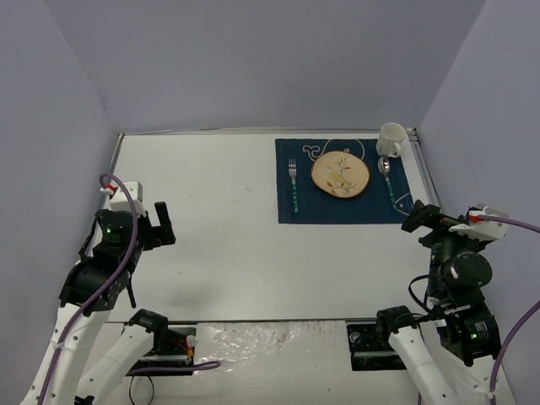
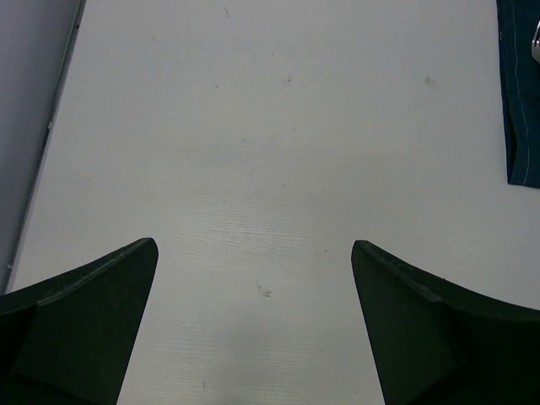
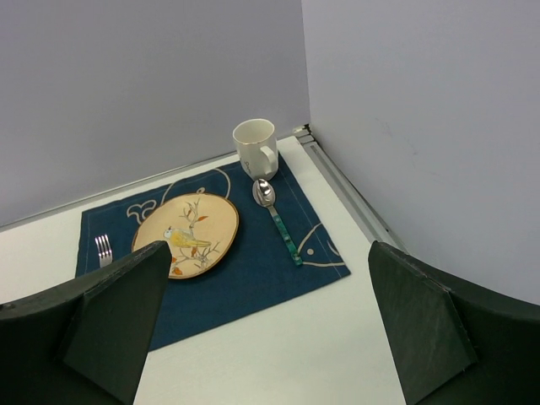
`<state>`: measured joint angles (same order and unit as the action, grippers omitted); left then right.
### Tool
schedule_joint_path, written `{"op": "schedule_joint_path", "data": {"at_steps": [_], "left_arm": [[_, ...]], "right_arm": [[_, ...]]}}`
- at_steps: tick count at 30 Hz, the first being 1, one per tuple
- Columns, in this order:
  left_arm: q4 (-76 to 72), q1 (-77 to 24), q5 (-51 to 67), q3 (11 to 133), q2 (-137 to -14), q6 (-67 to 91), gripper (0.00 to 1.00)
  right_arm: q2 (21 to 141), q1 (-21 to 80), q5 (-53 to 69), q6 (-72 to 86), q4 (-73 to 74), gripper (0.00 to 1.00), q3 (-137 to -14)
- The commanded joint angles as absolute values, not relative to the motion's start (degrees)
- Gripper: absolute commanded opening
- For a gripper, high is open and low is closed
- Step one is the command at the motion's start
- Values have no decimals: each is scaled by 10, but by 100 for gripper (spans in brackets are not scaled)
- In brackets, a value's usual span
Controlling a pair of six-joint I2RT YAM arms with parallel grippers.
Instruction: Set the dinner table for one person
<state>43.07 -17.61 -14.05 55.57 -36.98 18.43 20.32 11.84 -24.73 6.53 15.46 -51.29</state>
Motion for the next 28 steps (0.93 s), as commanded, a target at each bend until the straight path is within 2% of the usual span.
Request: {"op": "schedule_joint_path", "data": {"at_steps": [1,28], "left_arm": [[384,-175,-155,567,-389,193,97],[328,-175,-129,551,-414,197,97]], "right_arm": [[214,122,-248,75,122,100,-511],[245,122,-220,68,118,100,-518]]}}
